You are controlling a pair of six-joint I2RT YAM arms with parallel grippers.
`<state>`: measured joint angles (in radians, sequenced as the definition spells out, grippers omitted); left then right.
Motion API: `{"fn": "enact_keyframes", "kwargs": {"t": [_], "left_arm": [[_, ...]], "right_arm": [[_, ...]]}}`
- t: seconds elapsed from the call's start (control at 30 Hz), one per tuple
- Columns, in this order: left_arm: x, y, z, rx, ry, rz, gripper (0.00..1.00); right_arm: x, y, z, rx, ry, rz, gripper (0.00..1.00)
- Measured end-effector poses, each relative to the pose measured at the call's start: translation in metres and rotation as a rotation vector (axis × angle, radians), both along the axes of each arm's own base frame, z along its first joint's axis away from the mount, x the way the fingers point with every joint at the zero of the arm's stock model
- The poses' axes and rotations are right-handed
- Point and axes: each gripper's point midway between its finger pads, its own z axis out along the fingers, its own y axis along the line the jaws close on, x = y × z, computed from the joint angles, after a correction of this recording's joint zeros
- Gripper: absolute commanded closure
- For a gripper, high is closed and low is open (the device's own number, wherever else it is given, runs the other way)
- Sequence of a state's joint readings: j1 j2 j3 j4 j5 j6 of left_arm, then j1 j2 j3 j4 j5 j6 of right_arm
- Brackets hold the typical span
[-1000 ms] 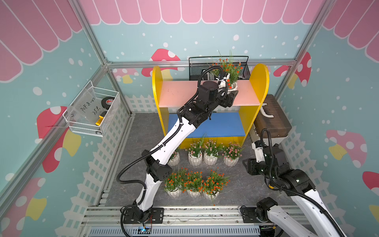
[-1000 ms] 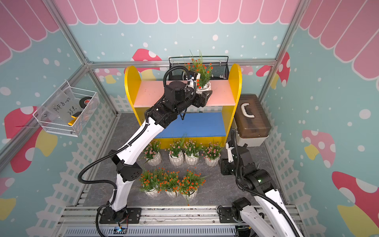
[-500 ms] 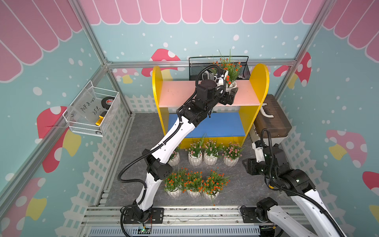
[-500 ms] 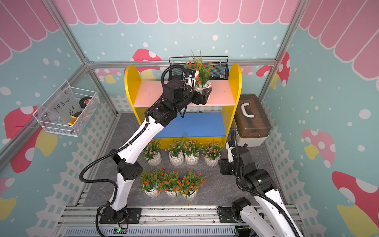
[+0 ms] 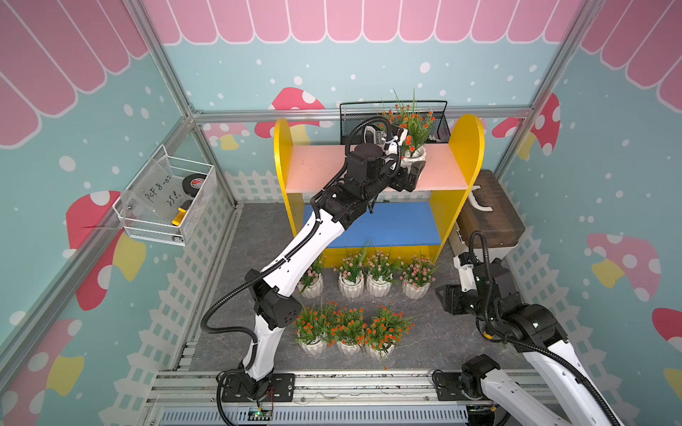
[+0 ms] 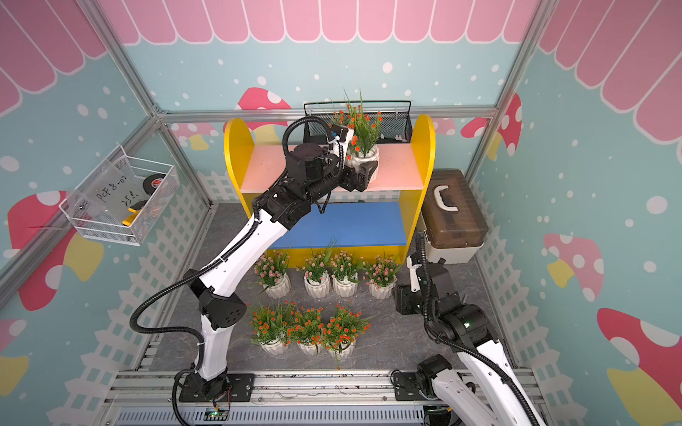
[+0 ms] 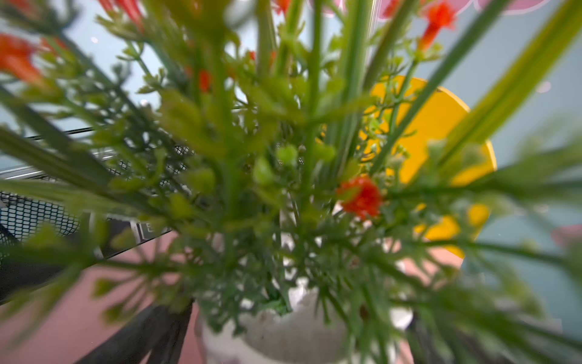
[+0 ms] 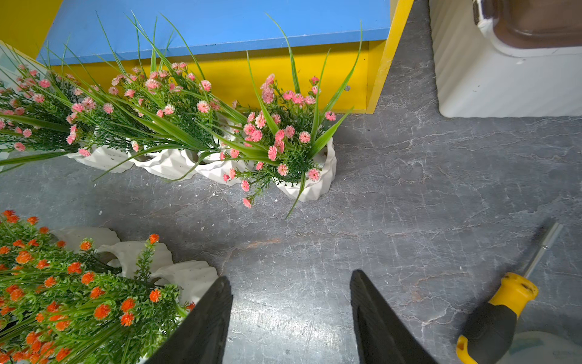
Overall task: Place the baby's breath potted plants on the rack by color
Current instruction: Place the baby's breath potted plant on the rack.
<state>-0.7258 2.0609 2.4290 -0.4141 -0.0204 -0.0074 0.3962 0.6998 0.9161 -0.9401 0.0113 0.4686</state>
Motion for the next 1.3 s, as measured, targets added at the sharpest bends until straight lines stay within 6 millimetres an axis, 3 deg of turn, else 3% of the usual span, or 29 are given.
{"fn": "enact_keyframes", "kwargs": {"t": [0.37,0.7,1.3], "left_arm": [[-0.016,0.013,-0.001,0.021,0.003,-0.007,0.07],[-0.017,0.009,-0.009,0.030,0.015,-0.024,0.20],[-0.005,-0.011,-0.015,0.004,0.015,-0.060,0.26]], "right_arm": [[0.000,0.000,0.000,0.000,0.000,0.000,0.41],[0.000,0.000,0.000,0.000,-0.002,-0.001,0.41],[-0.001,-0.003,0.003,-0.003,-0.020,-0.012,0.42]]}}
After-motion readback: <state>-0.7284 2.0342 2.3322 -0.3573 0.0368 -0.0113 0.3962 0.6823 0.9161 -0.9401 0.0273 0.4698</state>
